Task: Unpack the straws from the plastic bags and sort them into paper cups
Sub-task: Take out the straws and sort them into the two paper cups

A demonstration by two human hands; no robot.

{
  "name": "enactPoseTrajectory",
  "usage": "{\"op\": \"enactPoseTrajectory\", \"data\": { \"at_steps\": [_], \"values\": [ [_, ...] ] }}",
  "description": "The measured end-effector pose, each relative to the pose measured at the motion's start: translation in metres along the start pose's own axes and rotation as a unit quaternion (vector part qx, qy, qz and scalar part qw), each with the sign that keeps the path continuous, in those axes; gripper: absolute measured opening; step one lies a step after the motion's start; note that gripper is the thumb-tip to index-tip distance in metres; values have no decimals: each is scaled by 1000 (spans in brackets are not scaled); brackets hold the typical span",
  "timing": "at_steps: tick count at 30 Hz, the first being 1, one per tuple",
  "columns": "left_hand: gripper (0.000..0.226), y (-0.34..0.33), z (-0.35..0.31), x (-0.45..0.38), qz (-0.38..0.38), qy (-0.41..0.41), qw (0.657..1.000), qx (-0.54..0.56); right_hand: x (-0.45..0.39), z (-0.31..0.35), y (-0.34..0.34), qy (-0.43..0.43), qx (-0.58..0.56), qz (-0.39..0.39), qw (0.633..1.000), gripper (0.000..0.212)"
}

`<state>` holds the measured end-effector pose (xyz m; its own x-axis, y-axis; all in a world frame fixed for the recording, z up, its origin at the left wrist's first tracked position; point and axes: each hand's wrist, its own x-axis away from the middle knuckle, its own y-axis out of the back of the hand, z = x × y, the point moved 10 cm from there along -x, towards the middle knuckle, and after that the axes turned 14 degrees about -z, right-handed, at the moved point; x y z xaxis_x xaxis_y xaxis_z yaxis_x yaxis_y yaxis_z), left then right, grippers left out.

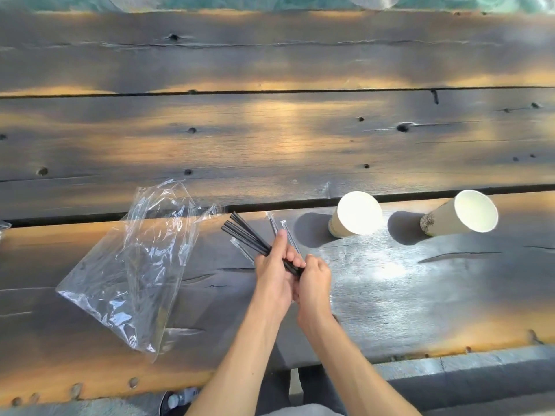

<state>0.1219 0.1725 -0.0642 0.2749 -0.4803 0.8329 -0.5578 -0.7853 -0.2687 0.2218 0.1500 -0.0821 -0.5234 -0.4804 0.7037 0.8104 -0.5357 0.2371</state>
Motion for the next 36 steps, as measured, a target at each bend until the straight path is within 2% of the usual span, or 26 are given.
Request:
{"op": "enactPoseTrajectory", "data": {
  "at_steps": [4,6,8,10,13,14,16,19,22,25,28,30,33,36],
  "values": [
    [63,-9,2,8,4,-29,994,-107,-2,8,7,29,33,16,999,28],
    [60,-9,-7,9,-12,-94,975,-200,3,29,7,118,95,50,987,31],
    [52,-10,-17,9,-13,-170,936,-307,13,58,12,222,143,87,961,28],
    [44,-20,-23,14,23,-254,862,-438,27,87,23,270,115,146,945,20],
    [32,-38,-21,31,70,-378,688,-616,40,119,42,302,84,193,930,30],
    [30,-46,-20,40,84,-409,647,-638,42,128,47,308,68,198,928,28],
    [29,-64,-18,55,105,-448,610,-645,41,141,54,299,26,193,934,15],
    [25,-87,-13,70,120,-453,617,-632,32,151,67,277,-18,185,943,6],
    [18,-111,-7,80,149,-469,618,-613,25,166,76,290,-8,184,939,11],
    [12,-130,-2,81,194,-443,648,-589,8,193,96,310,-28,151,938,13],
    [37,-136,-10,73,216,-406,726,-511,-19,226,125,312,-88,99,941,11],
    [39,-128,-22,61,183,-376,796,-438,-40,238,140,279,-149,75,946,9],
    [21,-105,-29,37,93,-308,880,-350,-59,241,138,289,-123,58,948,6],
    [7,-79,-23,21,3,-259,920,-294,-67,229,109,336,-17,83,938,5]
  ]
}}
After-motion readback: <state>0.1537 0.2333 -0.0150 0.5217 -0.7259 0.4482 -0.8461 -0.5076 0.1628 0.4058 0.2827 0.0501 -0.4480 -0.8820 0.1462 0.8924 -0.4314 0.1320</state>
